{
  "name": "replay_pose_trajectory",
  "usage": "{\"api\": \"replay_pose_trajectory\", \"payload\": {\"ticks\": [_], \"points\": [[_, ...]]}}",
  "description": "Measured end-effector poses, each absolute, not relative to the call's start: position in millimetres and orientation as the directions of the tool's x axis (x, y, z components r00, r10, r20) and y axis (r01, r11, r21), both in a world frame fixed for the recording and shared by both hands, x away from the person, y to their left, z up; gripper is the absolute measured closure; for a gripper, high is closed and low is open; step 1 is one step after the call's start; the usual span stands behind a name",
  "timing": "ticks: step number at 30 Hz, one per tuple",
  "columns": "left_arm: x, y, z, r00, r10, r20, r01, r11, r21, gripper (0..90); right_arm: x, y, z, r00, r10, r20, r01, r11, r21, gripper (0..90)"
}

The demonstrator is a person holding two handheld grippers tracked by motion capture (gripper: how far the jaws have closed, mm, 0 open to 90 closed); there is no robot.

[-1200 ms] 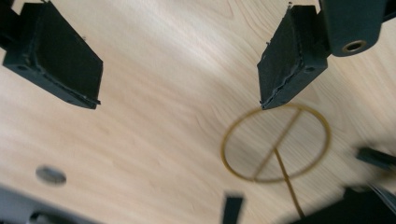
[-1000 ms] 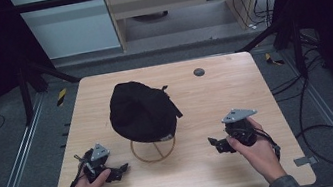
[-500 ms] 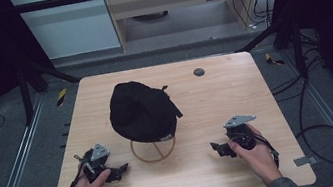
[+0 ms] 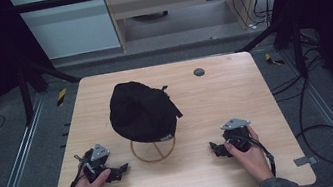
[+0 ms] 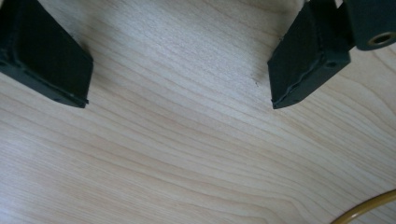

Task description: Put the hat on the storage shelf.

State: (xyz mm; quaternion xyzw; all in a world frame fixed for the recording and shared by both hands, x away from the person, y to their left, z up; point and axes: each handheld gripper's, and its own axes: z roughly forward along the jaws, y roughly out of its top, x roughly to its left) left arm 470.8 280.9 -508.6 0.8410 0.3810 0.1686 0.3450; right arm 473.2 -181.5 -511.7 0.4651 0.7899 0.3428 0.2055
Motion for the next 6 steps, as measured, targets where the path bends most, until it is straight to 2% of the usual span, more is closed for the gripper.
{"api": "replay_pose_trajectory", "payload": {"ticks": [6], "points": [[470.8, 280.9, -508.6, 0.653, 0.757, 0.018, 0.526, -0.47, 0.709, 0.0, 471.1, -181.1, -511.9, -0.452, 0.892, -0.001, 0.609, 0.31, 0.73, 4.6]]}}
